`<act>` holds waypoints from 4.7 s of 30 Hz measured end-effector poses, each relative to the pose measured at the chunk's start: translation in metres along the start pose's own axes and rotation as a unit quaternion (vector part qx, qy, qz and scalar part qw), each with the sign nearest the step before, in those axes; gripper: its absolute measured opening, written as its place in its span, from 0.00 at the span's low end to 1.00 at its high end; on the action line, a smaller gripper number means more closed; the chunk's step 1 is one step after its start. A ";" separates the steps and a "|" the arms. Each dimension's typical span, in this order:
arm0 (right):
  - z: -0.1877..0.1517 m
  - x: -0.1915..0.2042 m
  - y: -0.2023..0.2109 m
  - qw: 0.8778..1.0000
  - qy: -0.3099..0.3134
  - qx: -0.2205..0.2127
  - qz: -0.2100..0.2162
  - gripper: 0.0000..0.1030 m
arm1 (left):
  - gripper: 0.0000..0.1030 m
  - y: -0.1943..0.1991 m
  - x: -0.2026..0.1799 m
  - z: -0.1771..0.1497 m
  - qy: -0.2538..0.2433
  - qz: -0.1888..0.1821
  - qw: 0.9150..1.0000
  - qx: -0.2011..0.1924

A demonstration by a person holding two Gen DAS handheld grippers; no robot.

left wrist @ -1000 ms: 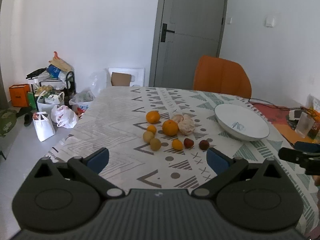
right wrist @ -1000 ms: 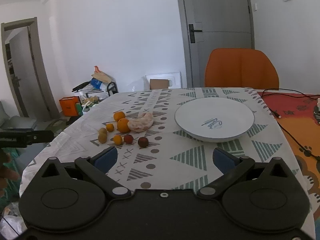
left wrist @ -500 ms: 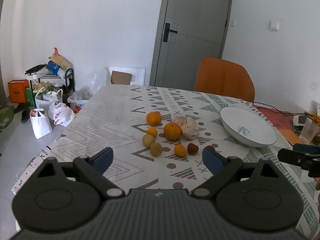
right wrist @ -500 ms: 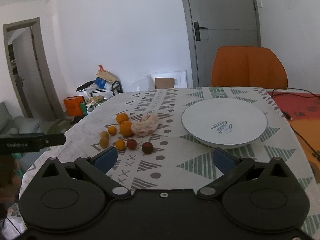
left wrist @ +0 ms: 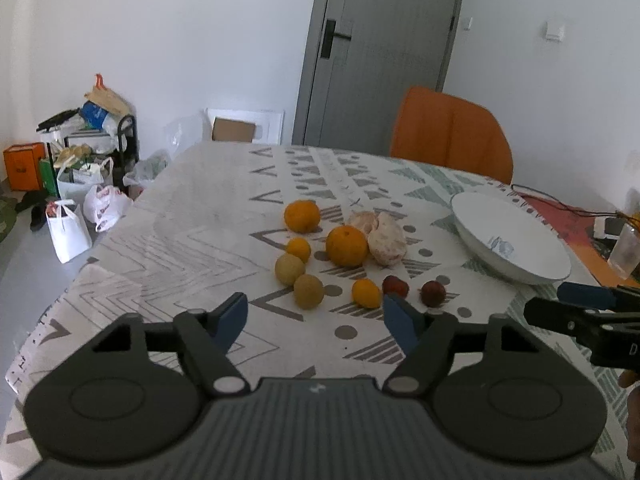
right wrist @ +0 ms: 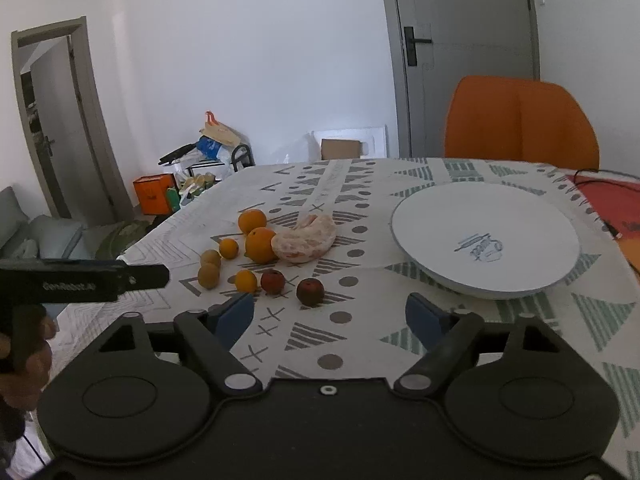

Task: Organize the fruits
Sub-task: 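Close the left tool on a yellow fruit while the right tool grasps a red plum, then carry both fruits over the white plate and open the right tool to drop the plum, then open the left tool to drop the yellow fruit onto the plate, then move both open tools back to the fruit row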

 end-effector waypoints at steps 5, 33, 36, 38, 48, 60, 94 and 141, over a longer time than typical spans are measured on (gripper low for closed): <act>-0.001 -0.004 -0.017 1.000 -0.016 0.015 0.009 0.66 | 0.63 -0.020 0.003 0.002 0.008 0.001 1.000 0.016; -0.001 0.009 -0.098 0.997 0.007 0.070 0.011 0.61 | 0.22 -0.068 0.013 -0.002 0.009 0.001 0.998 0.055; -0.003 0.015 -0.103 0.998 0.021 0.063 0.014 0.53 | 0.22 -0.064 0.017 -0.003 0.013 0.004 0.998 0.056; -0.004 0.018 -0.104 0.998 0.032 0.059 0.012 0.36 | 0.22 -0.062 0.018 -0.004 0.012 0.006 0.998 0.056; 0.002 0.007 -0.080 0.999 0.010 0.037 0.019 0.22 | 0.22 -0.053 0.006 0.004 0.000 0.002 0.999 0.038; 0.011 -0.021 -0.043 0.999 -0.023 -0.008 0.022 0.22 | 0.22 -0.044 -0.032 0.023 -0.037 -0.020 0.999 0.008; 0.038 -0.147 0.002 0.987 -0.104 -0.099 -0.070 0.22 | 0.22 -0.081 -0.171 0.074 -0.154 -0.108 0.982 -0.022; 0.034 -0.115 0.001 0.988 -0.094 -0.104 -0.057 0.89 | 0.86 -0.070 -0.097 0.091 -0.098 -0.013 0.994 -0.043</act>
Point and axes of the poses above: each gripper's, at about its wrist camera, not at the fingertips, and y roughly against the way its jaws point, x to its left, z to its top, the point moved 5 cm from there along -y, roughly the way its jaws point, and after that the axes turned 9 degrees about -y, right-handed, at the moved point
